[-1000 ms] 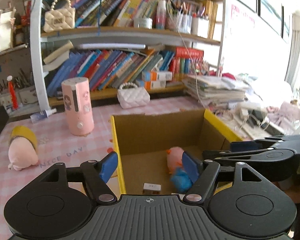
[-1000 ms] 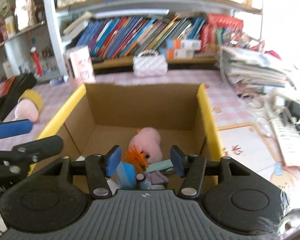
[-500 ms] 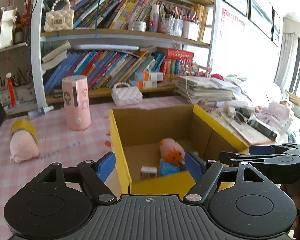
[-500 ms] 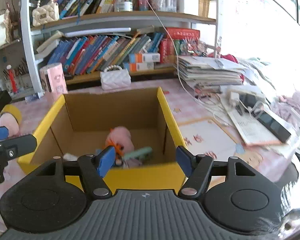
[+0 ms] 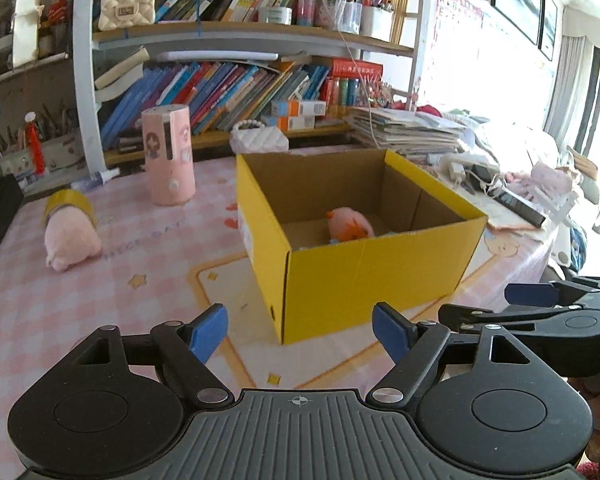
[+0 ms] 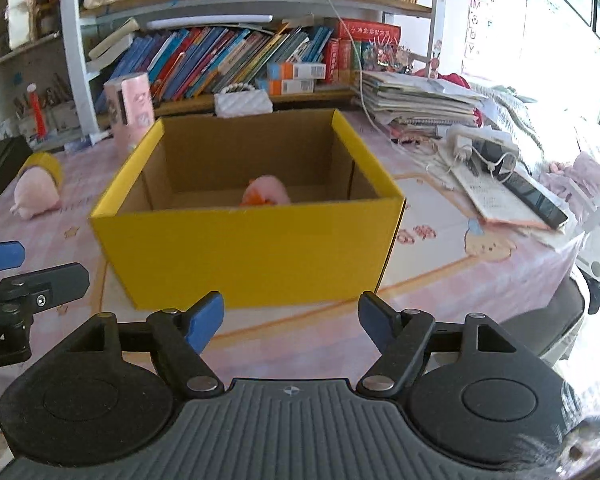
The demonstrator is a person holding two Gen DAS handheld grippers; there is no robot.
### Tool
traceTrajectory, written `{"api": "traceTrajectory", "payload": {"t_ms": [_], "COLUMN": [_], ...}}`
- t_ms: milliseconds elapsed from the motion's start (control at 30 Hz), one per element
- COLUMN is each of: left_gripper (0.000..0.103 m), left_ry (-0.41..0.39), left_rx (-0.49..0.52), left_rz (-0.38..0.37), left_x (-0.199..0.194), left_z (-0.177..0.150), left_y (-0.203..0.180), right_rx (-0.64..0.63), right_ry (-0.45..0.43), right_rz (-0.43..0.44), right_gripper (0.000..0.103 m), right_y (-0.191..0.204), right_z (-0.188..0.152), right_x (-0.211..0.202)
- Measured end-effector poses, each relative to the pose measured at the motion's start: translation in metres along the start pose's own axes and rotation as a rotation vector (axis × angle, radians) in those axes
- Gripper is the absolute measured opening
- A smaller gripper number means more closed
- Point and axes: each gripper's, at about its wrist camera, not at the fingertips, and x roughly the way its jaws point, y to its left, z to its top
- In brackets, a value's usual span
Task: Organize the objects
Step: 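Withdraw both open grippers from the box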
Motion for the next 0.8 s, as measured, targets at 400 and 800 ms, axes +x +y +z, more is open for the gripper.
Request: {"api": "traceTrajectory", "payload": {"t_ms": [400, 800], "left_gripper": [0.082, 0.082], "left_ry": [0.012, 0.011], "left_rx": [0.028, 0.005], "left_rz": [-0.004, 0.020], "left_x": [-0.028, -0.048], "left_z": [-0.022, -0.034], "left_y": [0.011, 0.029], "right_rx": [0.019, -0.023], "right_ry": [0.021, 0.028], "right_rz": [0.016, 0.062], "right_gripper": [0.073, 0.077], "right_y": [0.026, 0.055], "right_z": [-0.029, -0.040], "right_x": [-0.025, -0.037]}}
